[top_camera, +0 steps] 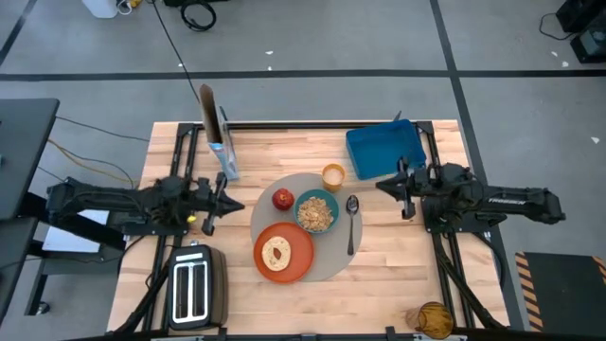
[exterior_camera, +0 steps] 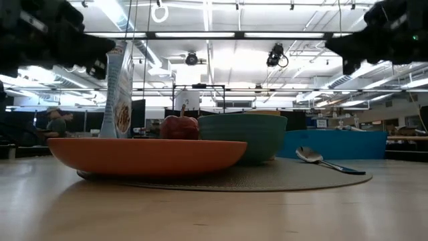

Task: Arrange a breakfast setting
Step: Return to Home Position

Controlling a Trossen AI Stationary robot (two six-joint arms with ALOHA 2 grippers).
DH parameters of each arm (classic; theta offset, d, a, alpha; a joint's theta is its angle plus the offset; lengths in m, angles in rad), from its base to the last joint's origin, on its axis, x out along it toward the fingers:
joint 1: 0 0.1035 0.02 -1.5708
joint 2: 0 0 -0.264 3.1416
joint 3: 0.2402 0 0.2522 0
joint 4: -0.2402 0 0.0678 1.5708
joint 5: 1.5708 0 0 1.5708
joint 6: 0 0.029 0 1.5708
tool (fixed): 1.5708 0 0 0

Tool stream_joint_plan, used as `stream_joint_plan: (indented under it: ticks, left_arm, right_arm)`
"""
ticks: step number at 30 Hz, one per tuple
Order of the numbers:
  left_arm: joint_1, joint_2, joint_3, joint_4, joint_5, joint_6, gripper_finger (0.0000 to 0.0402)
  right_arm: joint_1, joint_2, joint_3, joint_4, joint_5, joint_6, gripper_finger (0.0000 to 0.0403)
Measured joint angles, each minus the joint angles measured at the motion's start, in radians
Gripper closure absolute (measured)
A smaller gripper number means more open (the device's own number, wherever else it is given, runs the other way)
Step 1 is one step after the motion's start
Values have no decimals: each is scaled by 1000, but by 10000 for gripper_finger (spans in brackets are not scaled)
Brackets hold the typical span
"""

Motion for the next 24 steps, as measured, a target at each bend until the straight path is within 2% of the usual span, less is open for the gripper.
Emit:
stream_joint_plan:
  ticks: [4, 8, 11, 14, 17, 21, 24]
  left_arm:
    - [-33, -8, 3, -52, -47, -20, 394]
    - [-28, -44, 37, -134, -8, -10, 392]
    - [-24, -85, 13, -143, -5, 27, 392]
    - [-22, -134, -21, -149, -5, 45, 392]
    - [-21, -178, -21, -211, -2, 28, 392]
    - [-21, -224, -21, -261, -5, 2, 391]
    - [-21, -246, -21, -294, -61, -1, 391]
  right_arm:
    - [5, -63, -42, -25, -53, 13, 390]
    - [3, -148, -10, -121, -57, 17, 395]
    - [3, -216, -31, -162, -53, 46, 390]
    - [10, -214, -92, -107, -58, 93, 392]
    - [21, -216, -91, -167, -54, 100, 396]
    - [25, -216, -91, -146, -78, 35, 392]
    - [25, -206, -91, -165, -13, 19, 378]
